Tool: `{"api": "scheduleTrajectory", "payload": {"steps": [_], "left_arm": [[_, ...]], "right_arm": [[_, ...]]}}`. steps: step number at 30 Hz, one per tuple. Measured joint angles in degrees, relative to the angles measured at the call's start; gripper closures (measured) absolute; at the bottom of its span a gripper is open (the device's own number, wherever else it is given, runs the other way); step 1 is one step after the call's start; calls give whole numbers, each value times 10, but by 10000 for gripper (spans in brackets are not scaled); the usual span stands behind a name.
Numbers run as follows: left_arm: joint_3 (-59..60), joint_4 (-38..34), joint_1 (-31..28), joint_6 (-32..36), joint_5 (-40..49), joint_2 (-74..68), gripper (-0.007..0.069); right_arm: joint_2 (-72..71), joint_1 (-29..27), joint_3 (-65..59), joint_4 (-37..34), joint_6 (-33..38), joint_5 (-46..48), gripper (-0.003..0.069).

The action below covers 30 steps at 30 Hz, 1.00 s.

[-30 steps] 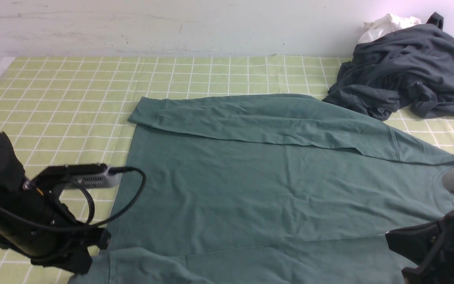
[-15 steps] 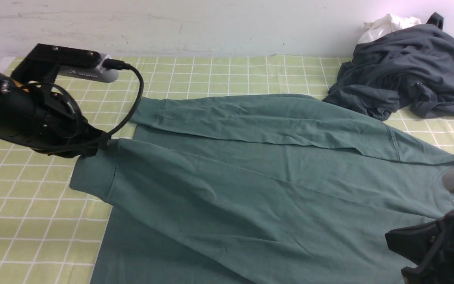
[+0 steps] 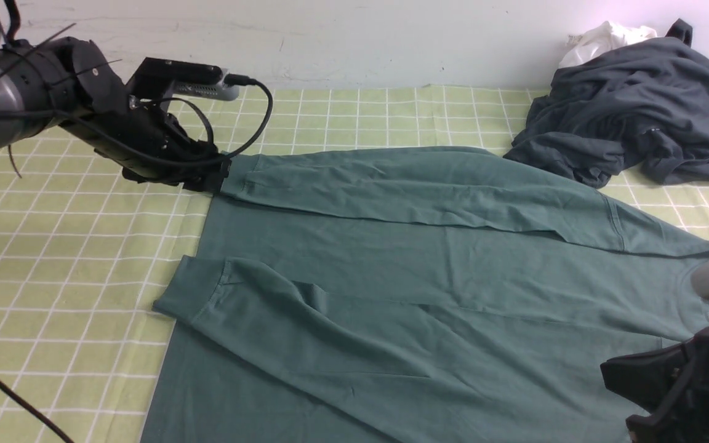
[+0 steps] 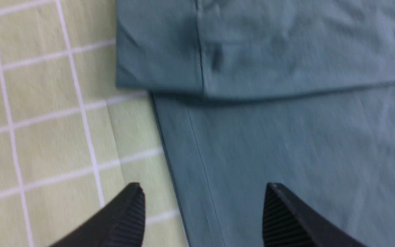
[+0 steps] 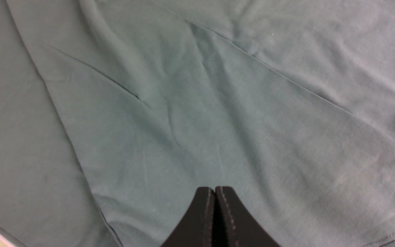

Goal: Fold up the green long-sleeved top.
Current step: Use the left arm to clamp the cuff farthest from it

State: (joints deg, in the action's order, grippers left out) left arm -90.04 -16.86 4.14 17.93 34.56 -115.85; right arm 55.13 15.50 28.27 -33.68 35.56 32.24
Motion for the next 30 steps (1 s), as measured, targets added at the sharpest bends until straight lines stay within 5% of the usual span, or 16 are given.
{"api": "scheduleTrajectory", "payload": {"steps": [13, 17, 24, 30], "left_arm": [[-159, 1, 0, -61, -62, -191, 141], [-175, 0, 0, -62, -80, -205, 251], [-182, -2, 0, -61, -26, -190, 561], [-186, 0, 0, -59, 113, -111, 598]], "right_arm": [[0, 0, 0, -10, 0, -7, 667], [0, 0, 0, -10, 0, -13, 667], [0, 0, 0, -10, 0, -13, 667], [0, 0, 0, -10, 2, -13, 667]]}}
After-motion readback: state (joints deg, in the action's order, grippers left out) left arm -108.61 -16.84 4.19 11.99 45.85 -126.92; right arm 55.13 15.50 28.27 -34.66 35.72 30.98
